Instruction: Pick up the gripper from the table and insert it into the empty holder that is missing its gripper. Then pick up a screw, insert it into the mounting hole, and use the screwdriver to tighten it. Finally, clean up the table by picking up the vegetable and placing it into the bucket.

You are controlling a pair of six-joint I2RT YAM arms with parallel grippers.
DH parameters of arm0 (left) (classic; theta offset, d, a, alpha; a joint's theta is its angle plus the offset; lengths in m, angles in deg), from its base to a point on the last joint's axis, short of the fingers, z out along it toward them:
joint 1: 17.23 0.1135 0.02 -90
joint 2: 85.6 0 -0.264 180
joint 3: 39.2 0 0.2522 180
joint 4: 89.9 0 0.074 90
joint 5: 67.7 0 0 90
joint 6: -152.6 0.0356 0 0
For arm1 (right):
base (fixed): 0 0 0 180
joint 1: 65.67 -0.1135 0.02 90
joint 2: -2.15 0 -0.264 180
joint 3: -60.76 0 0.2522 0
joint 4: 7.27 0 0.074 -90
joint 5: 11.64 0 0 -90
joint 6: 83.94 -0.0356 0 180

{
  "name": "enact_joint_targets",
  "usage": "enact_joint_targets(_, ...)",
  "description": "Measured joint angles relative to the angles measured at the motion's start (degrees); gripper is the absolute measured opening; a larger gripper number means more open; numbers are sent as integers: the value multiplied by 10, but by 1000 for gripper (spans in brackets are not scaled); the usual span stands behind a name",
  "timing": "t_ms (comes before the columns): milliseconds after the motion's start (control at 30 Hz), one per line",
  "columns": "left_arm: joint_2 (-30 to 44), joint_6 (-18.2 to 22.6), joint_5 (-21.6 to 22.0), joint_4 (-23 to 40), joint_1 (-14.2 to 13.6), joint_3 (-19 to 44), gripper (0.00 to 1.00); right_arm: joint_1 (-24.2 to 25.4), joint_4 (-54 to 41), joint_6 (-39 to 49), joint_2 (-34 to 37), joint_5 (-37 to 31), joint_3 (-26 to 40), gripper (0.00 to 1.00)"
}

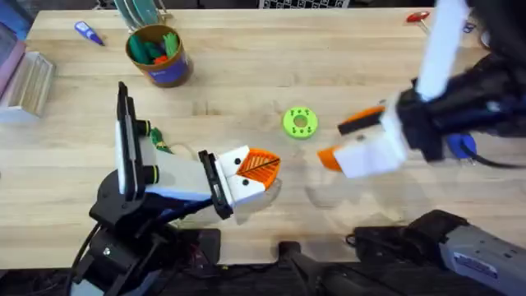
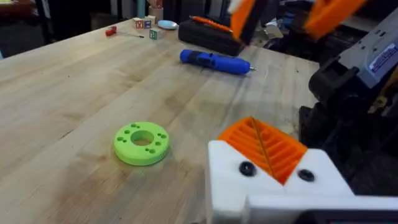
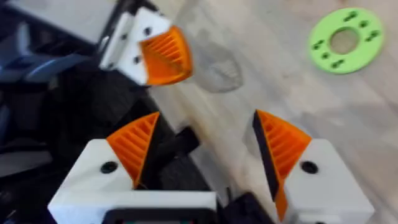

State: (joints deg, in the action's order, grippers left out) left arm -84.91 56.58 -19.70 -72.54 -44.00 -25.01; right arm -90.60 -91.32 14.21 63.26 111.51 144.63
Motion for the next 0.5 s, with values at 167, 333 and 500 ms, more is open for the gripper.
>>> enact_joint_targets(167, 0, 0, 0, 0, 0, 0, 15, 14, 62, -26, 67, -103, 0, 894)
enact_joint_targets(333, 0, 0, 0, 0, 0, 0, 15, 97, 120, -59, 155, -224, 0, 894)
enact_joint_targets(500, 0, 0, 0, 0, 0, 0, 15, 227, 125, -57, 243, -319, 7, 896)
